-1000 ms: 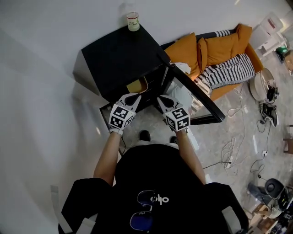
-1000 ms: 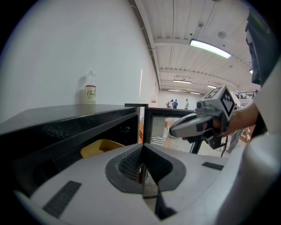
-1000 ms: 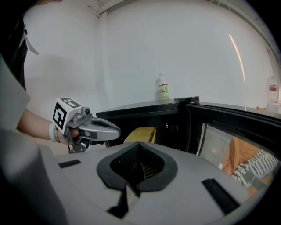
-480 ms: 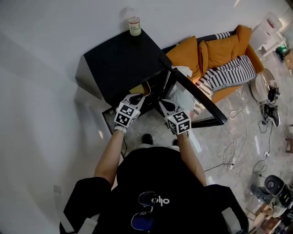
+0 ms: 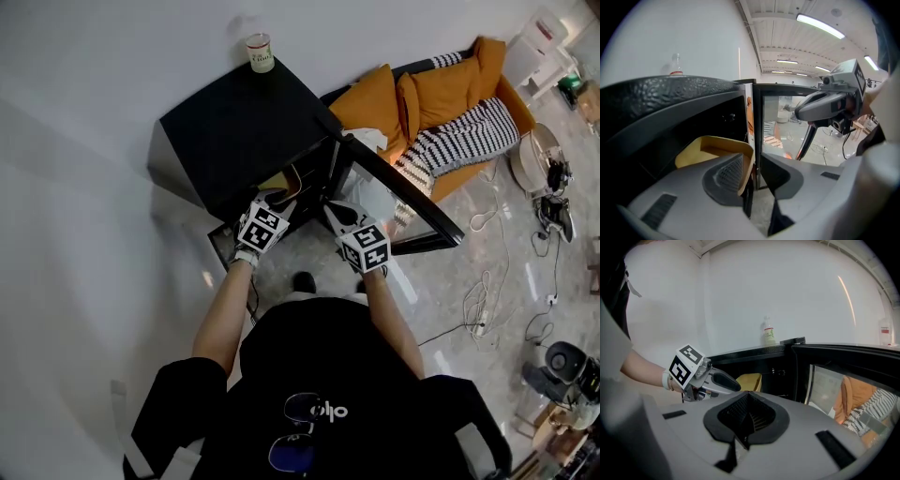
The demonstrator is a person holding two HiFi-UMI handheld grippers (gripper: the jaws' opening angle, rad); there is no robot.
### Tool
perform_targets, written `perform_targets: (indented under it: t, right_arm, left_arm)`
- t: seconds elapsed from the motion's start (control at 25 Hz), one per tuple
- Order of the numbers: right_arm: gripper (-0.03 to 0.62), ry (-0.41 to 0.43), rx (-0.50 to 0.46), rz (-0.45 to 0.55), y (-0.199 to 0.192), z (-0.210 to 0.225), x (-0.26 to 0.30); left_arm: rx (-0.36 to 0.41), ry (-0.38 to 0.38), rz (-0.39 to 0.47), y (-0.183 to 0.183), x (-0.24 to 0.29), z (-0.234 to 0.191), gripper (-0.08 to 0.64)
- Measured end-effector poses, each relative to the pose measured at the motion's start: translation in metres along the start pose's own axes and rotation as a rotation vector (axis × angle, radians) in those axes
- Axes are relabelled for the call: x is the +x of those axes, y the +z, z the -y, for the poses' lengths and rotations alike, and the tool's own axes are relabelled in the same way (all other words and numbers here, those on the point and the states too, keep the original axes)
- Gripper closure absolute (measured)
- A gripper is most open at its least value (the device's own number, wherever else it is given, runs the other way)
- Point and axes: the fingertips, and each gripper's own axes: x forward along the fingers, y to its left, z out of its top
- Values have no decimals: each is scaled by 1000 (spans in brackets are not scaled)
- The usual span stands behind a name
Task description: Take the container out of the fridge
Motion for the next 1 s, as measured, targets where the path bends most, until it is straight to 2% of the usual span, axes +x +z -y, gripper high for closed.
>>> perform_targets:
  t: [0.24,0.44,0.68,0.84,1.0]
  right_arm:
    - [584,-15,19,15,-2,7,-4]
    - [584,-20,26,12,-2,10,-10]
    - [584,-24,36,20,-3,16,-8]
    - [584,-26,40,19,-5,18,-8]
    - [584,-30,40,15,-9,22,-7]
  left_arm:
    - [56,-9,-115,-8,12,4,457]
    - [116,18,-181,-9,16,4,456]
    - [149,-1,-231,-11,27,4,457]
    - [167,11,-258,-14,32,2,511]
    - [167,10,-265,-18,37,2,517]
